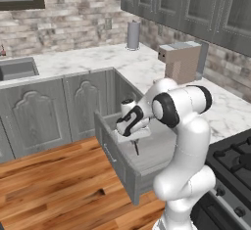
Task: Organize the utensils by type. Pick up the wooden spoons from the counter and place them in the open cabinet. Then pick up the metallic utensils from the counter and place them in the open drawer.
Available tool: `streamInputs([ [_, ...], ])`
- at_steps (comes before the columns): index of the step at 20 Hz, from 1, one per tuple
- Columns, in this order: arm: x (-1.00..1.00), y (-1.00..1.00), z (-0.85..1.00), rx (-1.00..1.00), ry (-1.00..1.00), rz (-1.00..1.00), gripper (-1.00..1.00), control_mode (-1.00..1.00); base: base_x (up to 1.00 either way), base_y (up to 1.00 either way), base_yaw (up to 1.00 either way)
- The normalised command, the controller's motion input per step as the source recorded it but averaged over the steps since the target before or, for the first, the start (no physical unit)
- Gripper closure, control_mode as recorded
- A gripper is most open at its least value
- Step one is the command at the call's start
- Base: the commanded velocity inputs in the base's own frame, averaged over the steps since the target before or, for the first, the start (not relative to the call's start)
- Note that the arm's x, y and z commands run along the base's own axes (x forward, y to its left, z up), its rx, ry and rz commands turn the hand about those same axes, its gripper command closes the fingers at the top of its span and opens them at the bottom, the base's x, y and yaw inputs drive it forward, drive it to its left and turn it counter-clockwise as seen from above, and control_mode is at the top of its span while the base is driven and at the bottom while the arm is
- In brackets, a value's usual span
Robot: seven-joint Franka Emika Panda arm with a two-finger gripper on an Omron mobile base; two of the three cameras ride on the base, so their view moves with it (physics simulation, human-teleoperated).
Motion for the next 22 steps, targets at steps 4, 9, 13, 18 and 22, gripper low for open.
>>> streamInputs([
  [4, 0.06, -0.39, 0.02, 0.0, 0.01, 0.0, 1.0, -1.0, 0.0, 0.0, 0.0],
  [9, 0.09, -0.36, -0.25, 0.06, 0.02, 0.0, 1.0, -1.0, 0.0, 0.0, 0.0],
  [13, 0.16, -0.28, -0.37, 0.09, 0.0, 0.0, 1.0, -1.0, 0.0, 0.0, 0.0],
  [18, 0.42, -0.16, -0.29, 0.04, 0.0, -0.02, 1.0, -1.0, 0.0, 0.0, 0.0],
  [22, 0.27, 0.0, -0.38, 0.03, 0.0, -0.03, 1.0, -1.0, 0.0, 0.0, 0.0],
])
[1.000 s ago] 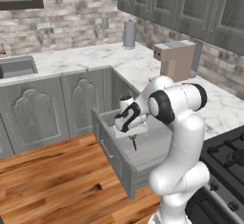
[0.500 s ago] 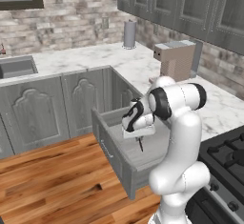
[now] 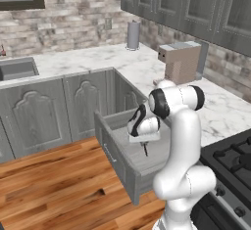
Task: Organize the utensils by type. Pick up the wooden spoons from the counter and place them in the open cabinet. Then pick up the metallic utensils from the counter and place them in the open drawer.
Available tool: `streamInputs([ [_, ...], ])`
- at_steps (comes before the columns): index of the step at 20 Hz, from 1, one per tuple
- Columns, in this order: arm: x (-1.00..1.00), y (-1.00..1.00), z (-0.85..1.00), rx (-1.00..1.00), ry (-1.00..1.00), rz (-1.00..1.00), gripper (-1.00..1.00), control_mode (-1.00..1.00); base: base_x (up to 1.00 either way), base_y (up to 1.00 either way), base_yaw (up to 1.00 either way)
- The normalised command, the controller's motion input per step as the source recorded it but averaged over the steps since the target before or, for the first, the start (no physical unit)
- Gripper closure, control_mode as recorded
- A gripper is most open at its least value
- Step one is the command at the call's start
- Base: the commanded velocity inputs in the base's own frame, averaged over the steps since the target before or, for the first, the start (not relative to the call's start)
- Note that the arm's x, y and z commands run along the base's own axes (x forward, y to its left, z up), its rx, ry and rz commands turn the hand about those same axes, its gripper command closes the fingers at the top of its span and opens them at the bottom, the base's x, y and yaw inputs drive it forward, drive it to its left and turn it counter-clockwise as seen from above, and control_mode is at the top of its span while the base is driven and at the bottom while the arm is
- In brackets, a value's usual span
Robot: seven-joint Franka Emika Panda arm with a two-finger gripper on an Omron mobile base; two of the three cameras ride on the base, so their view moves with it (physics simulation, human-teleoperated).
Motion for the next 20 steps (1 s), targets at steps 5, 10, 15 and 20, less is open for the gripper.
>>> streamInputs([
  [5, 0.32, 0.0, -0.31, 0.0, 0.0, -0.06, 1.0, -1.0, 0.0, 0.0, 0.0],
  [10, 0.38, 0.0, -0.24, 0.0, 0.05, -0.06, 1.0, -1.0, 0.0, 0.0, 0.0],
  [15, 0.22, 0.0, -0.26, 0.0, 0.04, -0.07, 1.0, -1.0, 0.0, 0.0, 0.0],
  [20, 0.13, 0.0, -0.28, 0.0, 0.01, -0.07, 1.0, -1.0, 0.0, 0.0, 0.0],
])
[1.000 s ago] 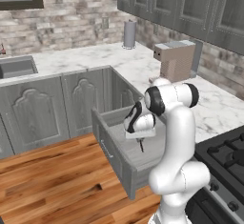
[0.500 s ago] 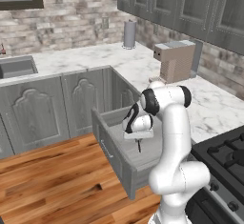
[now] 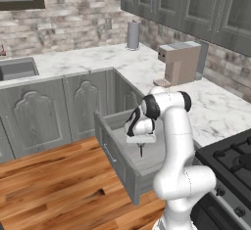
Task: Organize the utensils by type. Pick up the wooden spoons from the counter and place them in the open cabinet. Then pick up the metallic utensils from the counter and place them in the open drawer.
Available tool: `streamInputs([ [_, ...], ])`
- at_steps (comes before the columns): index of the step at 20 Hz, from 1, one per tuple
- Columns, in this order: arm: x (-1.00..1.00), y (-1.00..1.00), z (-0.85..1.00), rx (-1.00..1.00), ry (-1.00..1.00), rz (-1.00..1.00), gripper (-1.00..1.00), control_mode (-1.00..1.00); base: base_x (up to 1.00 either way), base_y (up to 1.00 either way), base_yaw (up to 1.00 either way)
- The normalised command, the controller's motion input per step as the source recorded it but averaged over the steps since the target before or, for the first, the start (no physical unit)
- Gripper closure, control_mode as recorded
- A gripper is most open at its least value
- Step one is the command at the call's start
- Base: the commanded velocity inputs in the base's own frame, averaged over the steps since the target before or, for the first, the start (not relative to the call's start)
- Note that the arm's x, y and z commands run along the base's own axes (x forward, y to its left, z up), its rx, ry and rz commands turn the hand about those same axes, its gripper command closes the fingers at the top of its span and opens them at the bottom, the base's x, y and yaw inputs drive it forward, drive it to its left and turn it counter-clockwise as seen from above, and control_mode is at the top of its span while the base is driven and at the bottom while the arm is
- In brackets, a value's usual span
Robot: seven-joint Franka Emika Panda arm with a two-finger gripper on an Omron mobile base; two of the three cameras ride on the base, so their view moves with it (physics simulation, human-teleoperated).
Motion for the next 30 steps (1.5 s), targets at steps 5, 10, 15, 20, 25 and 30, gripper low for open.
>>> streamInputs([
  [5, 0.1, 0.0, -0.22, 0.0, 0.0, -0.06, -1.0, -1.0, 0.0, 0.0, 0.0],
  [10, 0.16, 0.0, -0.08, 0.0, 0.0, -0.06, -1.0, -1.0, 0.0, 0.0, 0.0],
  [15, 0.11, 0.03, 0.37, 0.0, 0.0, -0.01, -1.0, -1.0, 0.0, 0.0, 0.0],
  [20, -0.17, 0.03, 0.76, 0.0, 0.0, 0.0, -1.0, -1.0, 0.0, 0.0, 0.0],
  [25, -0.55, 0.0, 0.65, 0.0, 0.0, 0.0, -1.0, -1.0, 0.0, 0.0, 0.0],
  [30, -0.59, 0.0, 0.7, 0.0, 0.0, 0.0, -1.0, -1.0, 0.0, 0.0, 0.0],
])
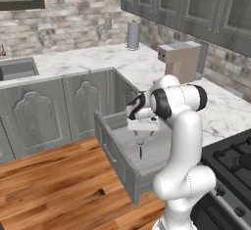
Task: Organize the utensils by type. Pick up the wooden spoons from the counter and place them in the open cabinet. Then pick up the metallic utensils from the counter and place them in the open drawer.
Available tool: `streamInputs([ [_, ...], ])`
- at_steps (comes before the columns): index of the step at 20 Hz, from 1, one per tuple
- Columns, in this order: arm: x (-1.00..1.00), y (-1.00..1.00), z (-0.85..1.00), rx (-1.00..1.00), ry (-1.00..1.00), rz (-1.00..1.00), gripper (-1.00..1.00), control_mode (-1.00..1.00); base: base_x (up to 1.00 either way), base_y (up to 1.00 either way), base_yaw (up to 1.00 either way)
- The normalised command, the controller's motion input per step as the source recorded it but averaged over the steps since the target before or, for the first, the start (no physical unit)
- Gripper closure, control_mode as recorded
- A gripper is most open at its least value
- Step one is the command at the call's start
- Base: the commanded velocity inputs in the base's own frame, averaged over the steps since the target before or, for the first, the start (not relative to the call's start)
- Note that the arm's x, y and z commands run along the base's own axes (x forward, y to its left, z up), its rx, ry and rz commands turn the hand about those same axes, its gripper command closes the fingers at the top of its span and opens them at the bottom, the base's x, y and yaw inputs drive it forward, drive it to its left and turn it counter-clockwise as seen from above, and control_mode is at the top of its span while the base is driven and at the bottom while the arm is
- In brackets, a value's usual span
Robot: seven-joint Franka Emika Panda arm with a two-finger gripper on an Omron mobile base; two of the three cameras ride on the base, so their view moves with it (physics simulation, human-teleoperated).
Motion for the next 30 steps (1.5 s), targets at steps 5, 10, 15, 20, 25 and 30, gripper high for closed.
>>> streamInputs([
  [5, -0.62, 0.0, 0.78, 0.0, 0.0, 0.0, -1.0, -1.0, 0.0, 0.0, 0.0],
  [10, -0.61, 0.0, 0.69, -0.03, 0.0, 0.0, -1.0, -1.0, 0.0, 0.0, 0.0],
  [15, -0.72, 0.0, 0.56, -0.02, 0.05, 0.0, -1.0, -1.0, 0.0, 0.0, 0.0],
  [20, -0.76, 0.0, 0.44, 0.0, 0.06, 0.0, -1.0, -1.0, 0.0, 0.0, 0.0],
  [25, -0.73, 0.0, 0.28, -0.05, -0.07, 0.0, -1.0, -1.0, 0.0, 0.0, 0.0],
  [30, -0.73, 0.0, 0.2, -0.04, -0.26, 0.0, -1.0, -1.0, 0.0, 0.0, 0.0],
])
